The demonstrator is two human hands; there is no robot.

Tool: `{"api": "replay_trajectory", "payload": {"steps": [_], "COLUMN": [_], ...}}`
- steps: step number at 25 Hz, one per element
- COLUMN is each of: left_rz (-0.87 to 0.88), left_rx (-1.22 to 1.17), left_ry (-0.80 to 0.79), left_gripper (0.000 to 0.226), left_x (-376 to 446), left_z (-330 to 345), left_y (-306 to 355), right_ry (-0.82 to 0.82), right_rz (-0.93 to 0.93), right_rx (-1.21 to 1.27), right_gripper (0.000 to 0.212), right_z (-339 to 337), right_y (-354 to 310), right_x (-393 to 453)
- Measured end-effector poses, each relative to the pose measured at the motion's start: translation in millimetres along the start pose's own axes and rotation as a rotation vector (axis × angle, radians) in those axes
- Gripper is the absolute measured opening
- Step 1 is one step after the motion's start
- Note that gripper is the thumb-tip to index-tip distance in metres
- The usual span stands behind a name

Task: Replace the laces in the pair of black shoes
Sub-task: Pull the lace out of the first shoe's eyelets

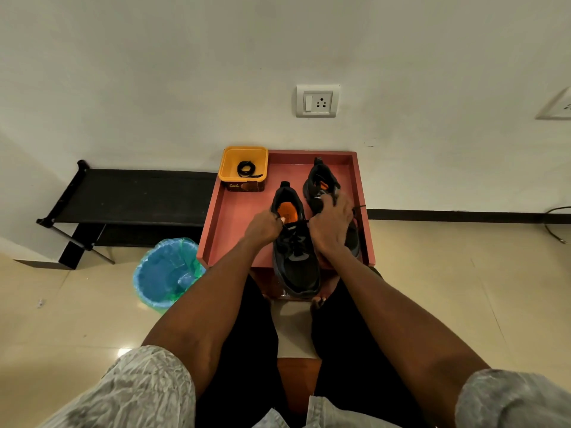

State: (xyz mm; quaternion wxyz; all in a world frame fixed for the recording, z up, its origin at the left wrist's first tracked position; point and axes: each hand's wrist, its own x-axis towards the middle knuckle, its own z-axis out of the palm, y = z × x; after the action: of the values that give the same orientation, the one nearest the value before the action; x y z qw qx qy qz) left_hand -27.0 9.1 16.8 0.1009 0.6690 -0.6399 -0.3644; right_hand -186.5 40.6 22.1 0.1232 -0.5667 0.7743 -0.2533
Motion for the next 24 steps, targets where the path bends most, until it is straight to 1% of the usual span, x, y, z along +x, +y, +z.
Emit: {"api": "replay_trajectory", "payload": {"steps": [2, 3, 5, 6, 7, 8, 9, 10, 12, 14, 16, 17, 18, 19, 20, 22, 23, 24], "left_rz": [0.013, 0.016, 0.01, 0.006, 0.002, 0.001, 0.002, 0.004, 0.003, -0.002, -0.005, -0.006, -0.007, -0.006, -0.003, 0.01, 0.012, 0.01], "left_rx": [-0.005, -0.008, -0.013, -0.016, -0.021, -0.025, -0.023, -0.02, -0.011, -0.006, -0.013, -0.016, -0.02, -0.025, -0.028, -0.028, -0.04, -0.06], "left_ry": [0.01, 0.011, 0.01, 0.011, 0.013, 0.016, 0.017, 0.016, 0.013, 0.018, 0.022, 0.025, 0.03, 0.034, 0.032, 0.023, 0.022, 0.024], "left_gripper": [0.033, 0.034, 0.034, 0.033, 0.032, 0.031, 0.03, 0.029, 0.029, 0.027, 0.027, 0.028, 0.029, 0.031, 0.033, 0.034, 0.033, 0.032], "left_x": [0, 0, 0, 1, 1, 2, 2, 2, 2, 2, 1, 1, 0, -1, -1, 0, 0, 0], "left_z": [-1, -1, 0, 0, 0, 0, 0, 1, 2, 3, 4, 5, 5, 4, 4, 4, 4, 4], "left_y": [0, 0, 0, 0, 0, 0, 0, 0, 1, 2, 1, 1, 0, 0, -1, -3, -4, -4], "right_ry": [-0.177, -0.256, -0.345, -0.36, -0.363, -0.342, -0.29, -0.209, -0.01, 0.135, 0.196, 0.191, 0.169, 0.137, 0.1, -0.005, -0.091, -0.192], "right_rz": [-0.317, -0.404, -0.451, -0.446, -0.429, -0.378, -0.27, -0.117, 0.186, 0.373, 0.504, 0.543, 0.527, 0.443, 0.29, -0.106, -0.254, -0.338], "right_rx": [-0.176, -0.262, -0.338, -0.302, -0.214, -0.084, 0.055, 0.182, 0.35, 0.451, 0.534, 0.54, 0.48, 0.36, 0.232, 0.056, 0.01, -0.034], "right_gripper": [0.038, 0.041, 0.045, 0.042, 0.036, 0.027, 0.018, 0.014, 0.016, 0.02, 0.025, 0.028, 0.032, 0.037, 0.039, 0.033, 0.033, 0.034], "right_z": [10, 16, 24, 26, 27, 26, 23, 20, 11, 6, 4, 5, 6, 9, 11, 15, 17, 20], "right_y": [-9, -11, -8, -6, -4, -3, -2, -1, 2, 5, 6, 6, 6, 7, 7, 4, 2, 1], "right_x": [-5, -7, -6, -4, -4, -5, -6, -6, -7, -9, -9, -9, -10, -11, -11, -11, -10, -7]}}
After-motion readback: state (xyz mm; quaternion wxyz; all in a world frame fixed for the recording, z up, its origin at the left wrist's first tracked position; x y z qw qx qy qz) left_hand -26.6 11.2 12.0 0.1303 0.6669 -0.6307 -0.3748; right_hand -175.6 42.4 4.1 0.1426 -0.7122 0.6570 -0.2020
